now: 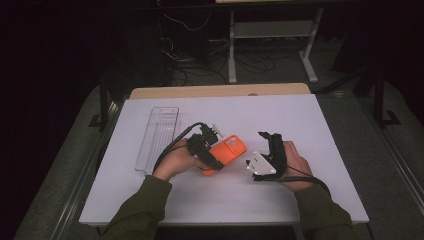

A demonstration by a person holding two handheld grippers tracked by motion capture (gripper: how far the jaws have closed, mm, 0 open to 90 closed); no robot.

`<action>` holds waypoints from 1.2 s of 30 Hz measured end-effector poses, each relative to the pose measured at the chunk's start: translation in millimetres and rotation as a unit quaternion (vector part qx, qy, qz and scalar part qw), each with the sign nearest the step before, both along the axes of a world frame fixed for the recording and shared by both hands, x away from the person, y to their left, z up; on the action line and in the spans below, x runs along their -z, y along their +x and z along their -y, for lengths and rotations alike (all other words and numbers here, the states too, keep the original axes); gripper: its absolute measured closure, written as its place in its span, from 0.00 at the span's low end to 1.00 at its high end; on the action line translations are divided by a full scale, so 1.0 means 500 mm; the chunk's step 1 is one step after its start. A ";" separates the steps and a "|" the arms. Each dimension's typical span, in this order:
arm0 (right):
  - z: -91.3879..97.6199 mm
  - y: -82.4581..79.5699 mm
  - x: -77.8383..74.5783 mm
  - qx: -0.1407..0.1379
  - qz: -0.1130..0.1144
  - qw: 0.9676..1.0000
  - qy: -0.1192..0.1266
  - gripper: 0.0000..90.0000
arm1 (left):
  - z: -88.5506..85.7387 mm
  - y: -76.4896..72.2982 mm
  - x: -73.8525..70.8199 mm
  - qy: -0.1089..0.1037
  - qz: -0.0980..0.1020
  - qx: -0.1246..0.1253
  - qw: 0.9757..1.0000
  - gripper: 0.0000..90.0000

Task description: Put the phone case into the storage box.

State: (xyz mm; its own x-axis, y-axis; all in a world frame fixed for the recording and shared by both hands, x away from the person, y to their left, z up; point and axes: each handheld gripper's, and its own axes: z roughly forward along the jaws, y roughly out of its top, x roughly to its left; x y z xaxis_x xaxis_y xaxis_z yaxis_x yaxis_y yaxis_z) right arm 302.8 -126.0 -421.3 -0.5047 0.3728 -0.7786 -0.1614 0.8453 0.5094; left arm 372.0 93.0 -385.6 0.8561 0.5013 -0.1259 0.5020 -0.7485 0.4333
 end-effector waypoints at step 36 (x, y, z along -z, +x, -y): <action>-0.027 -0.023 0.018 -0.019 0.090 0.989 -0.115 0.00 | -0.003 0.001 -0.006 0.004 0.007 0.003 1.000 0.18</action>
State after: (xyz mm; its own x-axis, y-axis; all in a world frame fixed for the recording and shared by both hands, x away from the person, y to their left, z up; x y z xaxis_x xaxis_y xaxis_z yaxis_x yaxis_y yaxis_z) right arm 291.3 -112.7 -430.3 -0.3610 0.1587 -0.9189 -0.2652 0.9273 0.2643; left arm 372.5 94.7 -382.7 0.8604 0.4974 -0.1110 0.4922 -0.7544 0.4343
